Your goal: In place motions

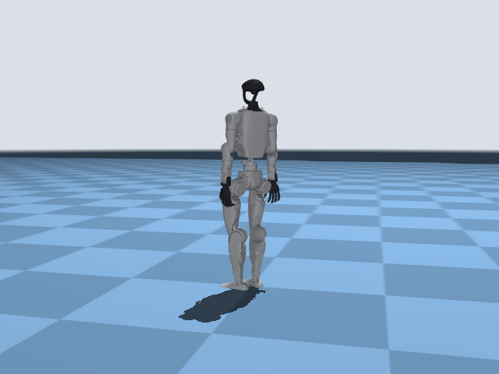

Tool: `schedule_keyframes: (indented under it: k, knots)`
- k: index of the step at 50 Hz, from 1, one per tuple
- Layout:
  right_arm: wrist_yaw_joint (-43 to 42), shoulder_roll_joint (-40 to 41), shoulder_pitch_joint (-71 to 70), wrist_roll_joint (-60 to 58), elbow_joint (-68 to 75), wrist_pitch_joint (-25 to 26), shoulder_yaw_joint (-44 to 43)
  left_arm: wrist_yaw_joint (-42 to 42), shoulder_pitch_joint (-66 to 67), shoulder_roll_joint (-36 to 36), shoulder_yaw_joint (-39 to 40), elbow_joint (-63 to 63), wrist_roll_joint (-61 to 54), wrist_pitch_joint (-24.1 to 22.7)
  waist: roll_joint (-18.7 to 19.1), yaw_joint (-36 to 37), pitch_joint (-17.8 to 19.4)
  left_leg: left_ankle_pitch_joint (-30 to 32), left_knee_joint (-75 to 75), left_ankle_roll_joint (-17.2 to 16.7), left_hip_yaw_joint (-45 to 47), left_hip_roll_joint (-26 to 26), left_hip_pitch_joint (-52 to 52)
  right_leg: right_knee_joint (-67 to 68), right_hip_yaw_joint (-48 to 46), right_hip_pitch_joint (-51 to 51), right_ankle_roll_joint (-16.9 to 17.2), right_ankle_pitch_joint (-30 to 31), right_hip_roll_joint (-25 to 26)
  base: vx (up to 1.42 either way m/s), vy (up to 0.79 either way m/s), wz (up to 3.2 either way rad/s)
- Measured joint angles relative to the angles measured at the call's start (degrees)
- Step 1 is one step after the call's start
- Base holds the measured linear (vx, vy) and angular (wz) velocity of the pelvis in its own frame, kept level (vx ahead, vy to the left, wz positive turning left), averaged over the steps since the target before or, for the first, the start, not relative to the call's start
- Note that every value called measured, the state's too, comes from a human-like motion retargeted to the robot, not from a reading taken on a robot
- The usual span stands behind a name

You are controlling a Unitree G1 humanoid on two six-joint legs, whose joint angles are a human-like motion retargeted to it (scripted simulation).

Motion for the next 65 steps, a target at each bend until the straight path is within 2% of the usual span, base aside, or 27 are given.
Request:
schedule_keyframes:
  k: [12, 29, 35, 37, 40, 45, 50, 54, 56, 60, 65]
  knots:
    - [0.39, 0.0, -1.51, 0.92, -3.33, -1.21, 0.7, 1.97, 1.37, 0.24, 2.04, 1.9, -0.82, -0.03, 0.68, -0.4, -0.24, -0.17, -0.06, -0.34, 0.37, 0.36, 0.16, 0.33, 0.54, -0.48, -0.09, -0.12, 0.24, 0.0, 0.0, 0.0]
    - [-0.9, -1.35, -0.12, 0.1, 1.2, -0.07, -1.12, 1.38, 2.32, 0.65, 3.04, 1.12, -1.43, 0.14, 2.02, -1.78, -0.93, -0.48, 0.8, -1.93, -0.13, 1.96, -0.48, 0.45, 0.69, -1.01, -0.71, -1.05, 1.31, -0.06, 0.04, 0.01]
    - [-1.85, -2.12, 0.1, 0.67, 2.96, 0.59, -1.67, 0.44, 4.05, 0.41, 3.41, -0.84, -1.62, 0.32, 2.52, -1.62, -1.45, -2.48, 5.93, -3.34, 1.57, 3.55, -1.54, 1.8, 2.96, -1.84, -0.18, -1.93, 1.84, -0.09, 0.1, -0.25]
    - [-2.19, -2.32, -0.27, 0.97, 3.45, 0.77, -1.85, 0.12, 4.55, 0.3, 3.47, -2.08, -1.63, 0.18, 1.84, -1.36, -1.0, -1.73, 11.25, -2.6, 2.87, 3.59, -3.18, 2.51, 3.88, -1.93, 0.31, -2.21, 0.84, -0.14, 0.14, -0.23]
    - [-2.26, -2.6, -0.9, 1.62, 3.71, 0.96, -1.81, 0.04, 4.75, 0.47, 3.28, -3.54, -1.39, -0.08, -0.23, -2.04, 0.08, -1.87, 24.01, 0.86, 3.94, 3.32, -8.73, 3.32, 3.8, -1.51, 0.83, -2.61, -2.27, -0.14, 0.13, 0.06]
    - [-2.91, -2.5, -1.48, 1.97, 4.32, 1.33, -0.79, 0.29, 5.87, 0.46, 4.18, -4.21, -0.62, -0.39, 0.82, -0.59, 1.78, -1.86, 19.83, -0.77, 7.16, 4.36, -15.85, 3.61, 4.52, -0.72, -0.34, -2.29, -1.05, -0.1, 0.09, -0.24]
    - [-2.3, -2.5, -1.57, 3.22, 3.35, 0.66, 0.28, 0.33, 6.14, 0.6, 4.22, -4.4, -1.49, -0.45, 0.18, 5.53, 8.36, -1.49, 8.03, -3.52, 3.1, 3.19, -24.63, 5.52, 7.62, 2.97, -1.54, -2.3, 0.63, -0.09, -0.04, -0.68]
    - [-2.4, -2.44, -2.9, 1.88, 2.21, 0.64, 1.47, 0.24, 5.88, 0.16, 4.54, -3.8, -3.09, -0.5, -1.42, 9.45, 14.59, -0.5, 4.08, -3.6, 3.82, 4.72, -31.51, 7.0, 8.5, 6.23, -2.14, -1.89, 0.5, -0.11, -0.09, -0.61]
    - [-2.32, -2.41, -3.74, 1.17, 1.38, 0.55, 1.92, -0.01, 5.71, -0.17, 4.92, -3.05, -3.61, -0.5, -1.99, 10.95, 16.55, -0.08, 3.21, -3.44, 5.73, 6.27, -34.55, 7.53, 9.19, 6.93, -2.28, -1.66, 0.25, -0.12, -0.04, -0.62]
    - [-1.45, -2.27, -4.04, 0.13, -1.11, -0.03, 2.49, -0.13, 6.57, -0.97, 5.6, -0.32, -3.1, -0.25, -2.74, 12.4, 17.37, 0.94, 1.62, -3.8, 9.16, 9.26, -38.96, 7.97, 10.88, 7.53, -2.17, -1.56, -0.13, 0.0, 0.05, -0.52]
    - [-1.93, -1.64, -3.74, 1.85, -2.89, -0.98, 1.65, 0.19, 7.45, -1.38, 6.4, 1.62, -1.69, 0.01, -2.87, 12.07, 16.73, 1.56, 2.38, -3.54, 9.16, 9.93, -37.63, 8.0, 11.06, 7.38, -0.78, -1.4, -0.36, -0.01, 0.06, -0.16]
